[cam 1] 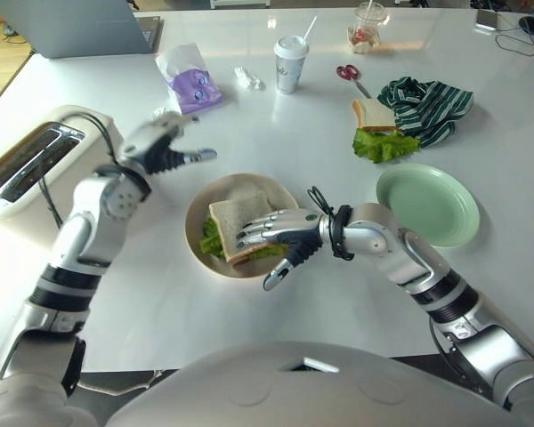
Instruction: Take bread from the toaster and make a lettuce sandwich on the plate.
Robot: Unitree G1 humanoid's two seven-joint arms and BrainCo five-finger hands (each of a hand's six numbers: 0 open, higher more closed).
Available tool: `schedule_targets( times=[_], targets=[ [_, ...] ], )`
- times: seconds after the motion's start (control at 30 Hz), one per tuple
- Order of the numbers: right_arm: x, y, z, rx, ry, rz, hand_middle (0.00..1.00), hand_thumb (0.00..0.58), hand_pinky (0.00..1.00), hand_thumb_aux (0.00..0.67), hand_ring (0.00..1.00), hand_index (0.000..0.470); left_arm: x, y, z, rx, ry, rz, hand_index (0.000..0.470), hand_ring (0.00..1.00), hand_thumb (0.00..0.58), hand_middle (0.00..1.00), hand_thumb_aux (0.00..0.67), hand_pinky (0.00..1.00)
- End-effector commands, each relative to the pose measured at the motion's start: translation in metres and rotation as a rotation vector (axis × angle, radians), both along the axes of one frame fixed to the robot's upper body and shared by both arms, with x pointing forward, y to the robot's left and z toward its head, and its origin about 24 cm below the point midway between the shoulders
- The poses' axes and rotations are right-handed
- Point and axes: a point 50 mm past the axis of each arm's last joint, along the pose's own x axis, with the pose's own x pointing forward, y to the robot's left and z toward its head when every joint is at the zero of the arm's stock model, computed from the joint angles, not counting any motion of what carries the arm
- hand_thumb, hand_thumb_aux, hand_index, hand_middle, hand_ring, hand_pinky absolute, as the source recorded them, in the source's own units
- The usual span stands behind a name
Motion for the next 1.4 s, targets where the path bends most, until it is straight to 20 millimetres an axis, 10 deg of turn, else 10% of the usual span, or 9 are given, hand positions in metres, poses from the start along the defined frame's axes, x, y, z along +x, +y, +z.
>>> schedule_targets(
  times=[0.03, 0.17, 0.47, 0.77, 0.83, 0.87, 0.9, 0.93, 1.4],
  targets=[
    [-0.012, -0.011, -0.032, -0.134, 0.129, -0.008, 0.0, 0.0, 0.0, 0.0, 0.0, 0.0, -0.003, 0.009, 0.061, -0.022, -0.294, 0.039, 0.0, 0.0, 0.0, 0.0, 0.0, 0.0],
    [0.001, -0.002, -0.013, 0.028, 0.043, -0.06, 0.0, 0.0, 0.0, 0.0, 0.0, 0.0, -0.01, 0.007, 0.088, -0.229, -0.419, -0.029, 0.0, 0.0, 0.0, 0.0, 0.0, 0.0],
    [0.032, -0.004, 0.057, 0.544, 0.053, -0.186, 0.0, 0.0, 0.0, 0.0, 0.0, 0.0, -0.009, 0.002, 0.081, -0.544, -0.282, -0.149, 0.0, 0.0, 0.0, 0.0, 0.0, 0.0],
    [0.014, -0.01, 0.057, 0.643, 0.379, -0.146, 0.0, 0.0, 0.0, 0.0, 0.0, 0.0, -0.02, 0.006, 0.066, -0.678, 0.087, -0.346, 0.0, 0.0, 0.0, 0.0, 0.0, 0.0],
    [-0.001, -0.014, 0.05, 0.642, 0.507, -0.126, 0.0, 0.0, 0.0, 0.0, 0.0, 0.0, -0.053, -0.002, 0.028, -0.657, 0.499, -0.587, 0.201, 0.1, 0.39, 0.1, 0.286, 0.1],
    [-0.009, -0.017, 0.045, 0.624, 0.563, -0.119, 0.32, 0.116, 0.32, 0.071, 0.32, 0.05, -0.076, 0.0, 0.012, -0.652, 0.699, -0.701, 0.324, 1.0, 0.524, 1.0, 0.462, 1.0],
    [-0.016, -0.021, 0.041, 0.605, 0.601, -0.118, 0.76, 0.476, 0.76, 0.386, 0.76, 0.271, -0.094, 0.003, 0.003, -0.657, 0.824, -0.782, 0.47, 1.0, 0.58, 1.0, 0.67, 1.0],
    [-0.021, -0.024, 0.036, 0.578, 0.632, -0.12, 1.0, 0.579, 1.0, 0.638, 1.0, 0.448, -0.106, 0.004, -0.002, -0.653, 0.898, -0.819, 0.47, 1.0, 0.58, 1.0, 0.67, 1.0],
    [-0.046, -0.041, -0.032, 0.024, 0.604, -0.09, 1.0, 0.58, 1.0, 0.67, 1.0, 0.47, -0.155, -0.018, -0.09, -0.288, 1.298, -0.608, 0.47, 1.0, 0.58, 1.0, 0.67, 1.0]
  ],
)
